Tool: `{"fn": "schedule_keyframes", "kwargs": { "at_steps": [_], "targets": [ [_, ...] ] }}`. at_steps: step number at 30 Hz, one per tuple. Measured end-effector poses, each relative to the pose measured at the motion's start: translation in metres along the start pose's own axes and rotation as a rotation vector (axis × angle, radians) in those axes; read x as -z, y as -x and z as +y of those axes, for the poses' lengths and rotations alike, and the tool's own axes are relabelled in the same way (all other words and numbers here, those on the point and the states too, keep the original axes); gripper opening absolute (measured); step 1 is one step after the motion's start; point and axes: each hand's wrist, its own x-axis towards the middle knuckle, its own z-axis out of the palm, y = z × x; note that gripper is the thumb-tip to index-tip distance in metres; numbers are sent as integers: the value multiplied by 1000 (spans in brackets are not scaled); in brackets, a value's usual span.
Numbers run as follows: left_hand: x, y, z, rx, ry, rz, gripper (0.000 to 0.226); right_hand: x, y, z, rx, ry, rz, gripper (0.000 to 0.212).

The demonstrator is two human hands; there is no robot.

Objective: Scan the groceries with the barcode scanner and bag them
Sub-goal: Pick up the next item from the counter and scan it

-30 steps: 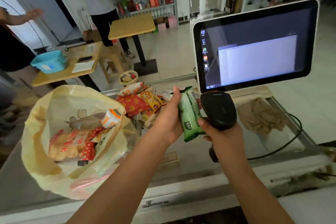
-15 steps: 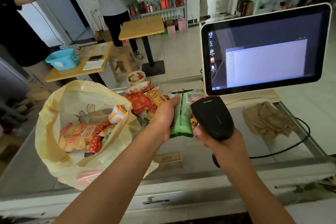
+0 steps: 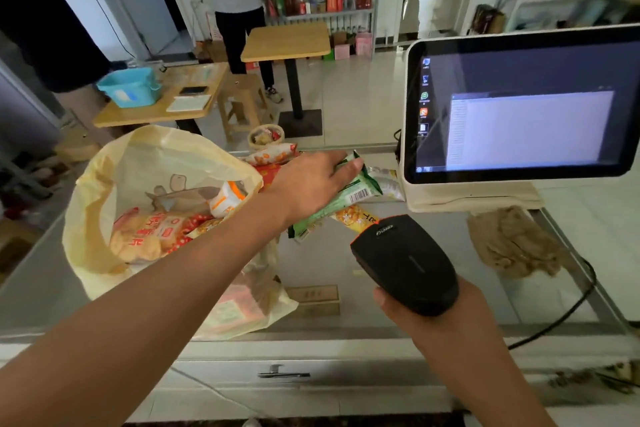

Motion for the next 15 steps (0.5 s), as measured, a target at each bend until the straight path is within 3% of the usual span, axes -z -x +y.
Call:
{"fn": "schedule_keyframes", "kwargs": {
  "at_steps": [15],
  "targets": [
    [-2, -5, 0, -19, 1, -1, 49, -5, -1, 1, -46, -22, 56, 22]
  ]
}}
